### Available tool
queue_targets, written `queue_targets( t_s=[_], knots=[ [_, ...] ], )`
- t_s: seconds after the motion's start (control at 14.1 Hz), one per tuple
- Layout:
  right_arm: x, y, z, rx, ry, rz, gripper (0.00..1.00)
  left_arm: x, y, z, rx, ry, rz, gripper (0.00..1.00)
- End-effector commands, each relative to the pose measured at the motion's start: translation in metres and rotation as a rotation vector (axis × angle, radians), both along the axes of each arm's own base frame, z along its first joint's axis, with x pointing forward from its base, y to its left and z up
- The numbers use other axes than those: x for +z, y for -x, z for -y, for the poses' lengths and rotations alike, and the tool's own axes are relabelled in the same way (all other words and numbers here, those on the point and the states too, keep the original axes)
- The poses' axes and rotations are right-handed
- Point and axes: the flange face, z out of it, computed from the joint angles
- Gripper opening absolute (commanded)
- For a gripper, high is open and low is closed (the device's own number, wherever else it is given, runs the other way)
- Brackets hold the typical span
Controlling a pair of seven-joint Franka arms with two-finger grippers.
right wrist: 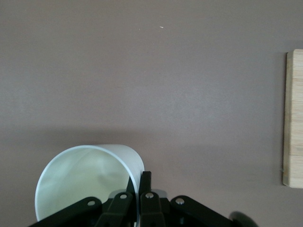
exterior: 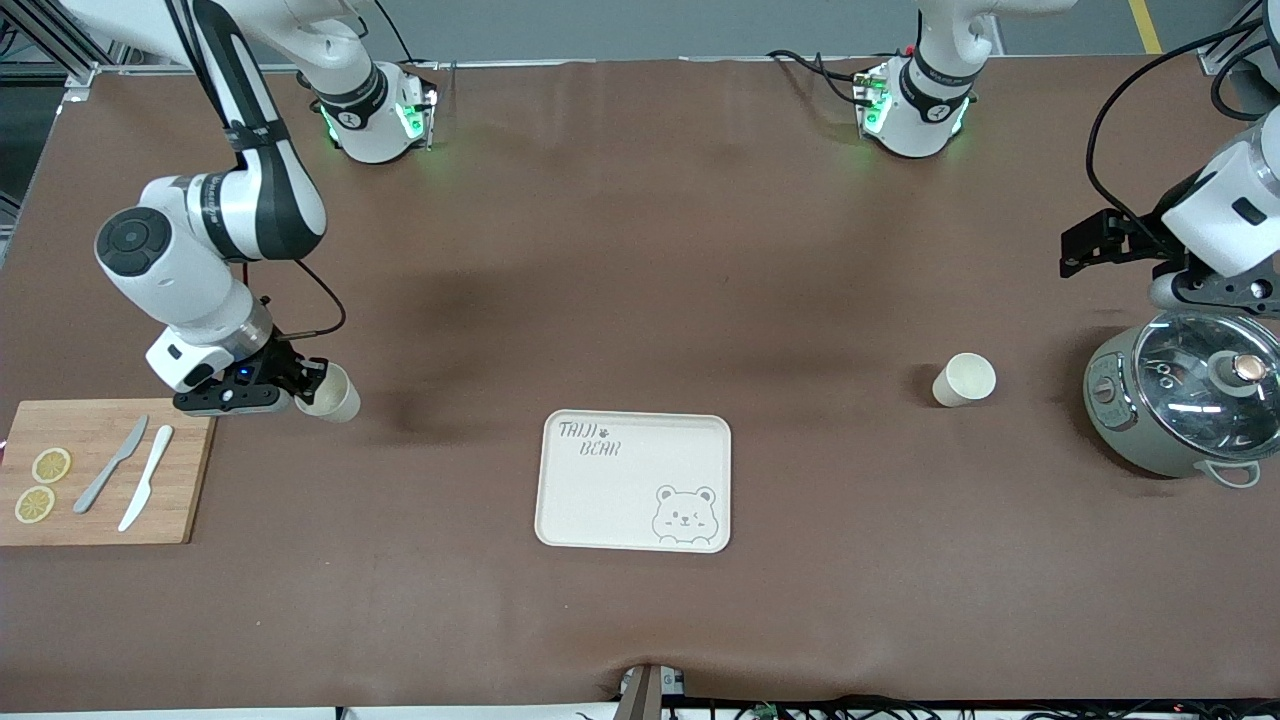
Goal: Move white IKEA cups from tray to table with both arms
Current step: 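Lower the cup beside the cutting board and open the right gripper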
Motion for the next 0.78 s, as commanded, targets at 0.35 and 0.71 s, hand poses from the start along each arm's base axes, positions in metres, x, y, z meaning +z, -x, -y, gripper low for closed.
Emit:
queue_targets(
  t_s=[0.35, 0.71],
  knots=[
    [-0.076, -0.014, 0.026, 0.008, 0.034, 0.051, 0.00, 0.005, 0.001, -0.001, -0.014, -0.016, 0.001, 1.00],
    [-0.097, -0.019, 0.045, 0.019, 0.047, 0.067, 0.00, 0.005, 0.001, -0.001, -0.012, -0.015, 0.001, 1.00]
  ],
)
